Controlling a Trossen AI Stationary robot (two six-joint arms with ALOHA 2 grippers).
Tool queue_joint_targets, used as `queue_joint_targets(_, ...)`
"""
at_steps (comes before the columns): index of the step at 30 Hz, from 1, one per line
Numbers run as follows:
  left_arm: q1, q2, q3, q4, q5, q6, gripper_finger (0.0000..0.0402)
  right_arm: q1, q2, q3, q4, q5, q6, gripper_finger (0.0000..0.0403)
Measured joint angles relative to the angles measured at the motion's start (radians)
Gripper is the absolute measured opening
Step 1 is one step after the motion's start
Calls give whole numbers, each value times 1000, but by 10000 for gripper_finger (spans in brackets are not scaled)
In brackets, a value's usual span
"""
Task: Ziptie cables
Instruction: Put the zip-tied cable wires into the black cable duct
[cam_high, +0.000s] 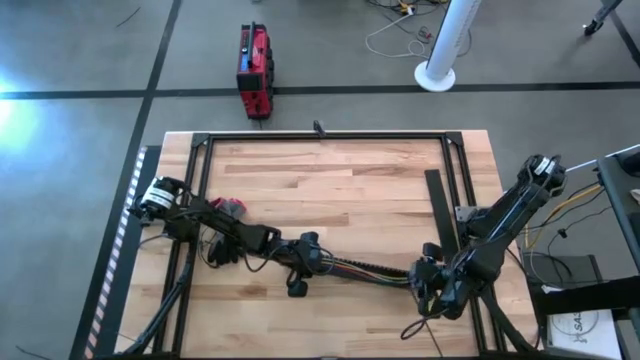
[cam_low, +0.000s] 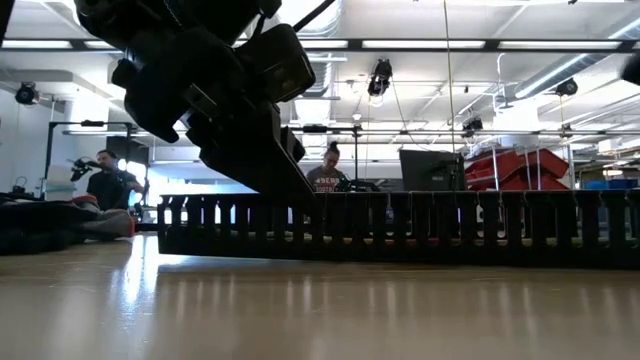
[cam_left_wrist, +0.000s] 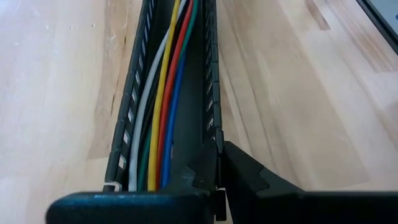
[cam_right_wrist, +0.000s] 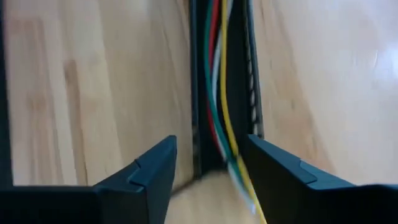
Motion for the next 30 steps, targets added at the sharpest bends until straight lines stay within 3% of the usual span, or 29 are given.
queue_joint_targets(7,0,0,0,-9,0,-7,4,46,87,-48,-106,-137,231,130)
queue_joint_targets(18,0,-2,0,-22,-1,-7,4,52,168,-57,-170,-214,332,12)
queue_joint_targets(30,0,-2,0,-23,-2,-29,4,55,163,-57,-184,-114,333,1)
